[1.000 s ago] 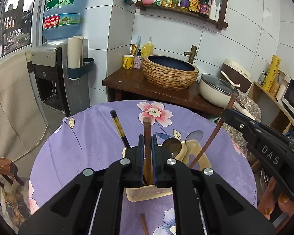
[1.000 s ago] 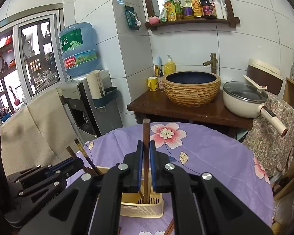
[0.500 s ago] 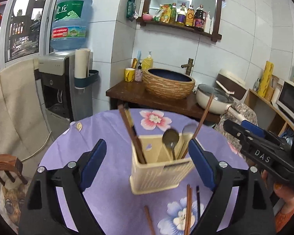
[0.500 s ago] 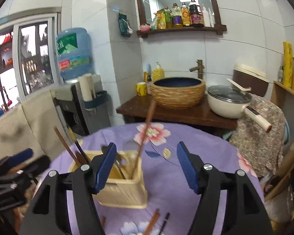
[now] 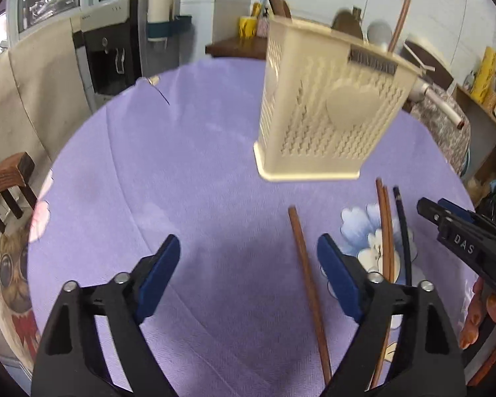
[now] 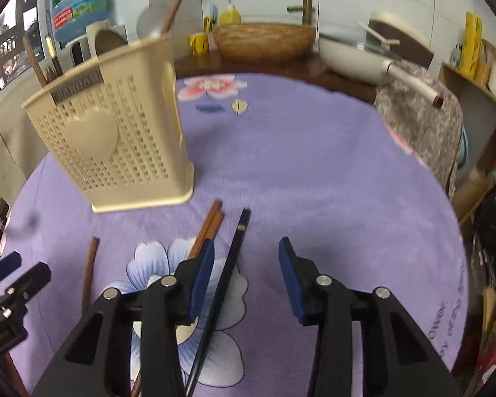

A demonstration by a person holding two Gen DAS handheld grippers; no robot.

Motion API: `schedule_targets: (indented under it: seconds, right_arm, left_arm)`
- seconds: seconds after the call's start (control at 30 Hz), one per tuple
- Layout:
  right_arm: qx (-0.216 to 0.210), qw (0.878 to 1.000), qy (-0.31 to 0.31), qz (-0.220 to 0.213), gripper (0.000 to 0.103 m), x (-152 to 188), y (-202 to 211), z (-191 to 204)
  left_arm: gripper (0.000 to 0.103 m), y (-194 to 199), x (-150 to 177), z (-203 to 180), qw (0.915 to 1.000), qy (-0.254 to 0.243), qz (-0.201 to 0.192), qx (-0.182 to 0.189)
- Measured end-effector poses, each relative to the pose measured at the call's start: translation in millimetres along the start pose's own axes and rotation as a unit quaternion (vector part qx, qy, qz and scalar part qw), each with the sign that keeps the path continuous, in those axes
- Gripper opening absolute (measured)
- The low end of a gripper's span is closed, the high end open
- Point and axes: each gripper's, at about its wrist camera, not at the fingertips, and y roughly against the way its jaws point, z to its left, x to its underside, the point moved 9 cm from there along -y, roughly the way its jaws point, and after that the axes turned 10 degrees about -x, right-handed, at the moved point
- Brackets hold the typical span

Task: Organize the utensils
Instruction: 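Grasp a wooden chopstick with the left gripper while the right grasps another chopstick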

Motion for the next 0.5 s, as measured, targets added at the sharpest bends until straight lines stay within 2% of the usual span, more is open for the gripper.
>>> schedule_targets:
  seconds: [0.2, 0.4, 0.5]
  right_arm:
    - [0.004, 1.000, -0.017, 0.019, 0.035, 7, -23, -1]
    - [0.016, 1.000, -0.018, 0.016, 0.034, 5, -33, 1]
    - [0.019, 1.000, -0.019, 0.011, 0.031, 2, -34, 2]
  left_arm:
    - [0.063, -15, 13, -16, 0.9996, -0.002, 0.028, 0.008]
    - [0.059, -27, 19, -32, 0.9992, -0.004, 0.040, 0.004]
    - [0.056, -29, 18, -35, 0.9993, -0.011, 0.032, -0.012]
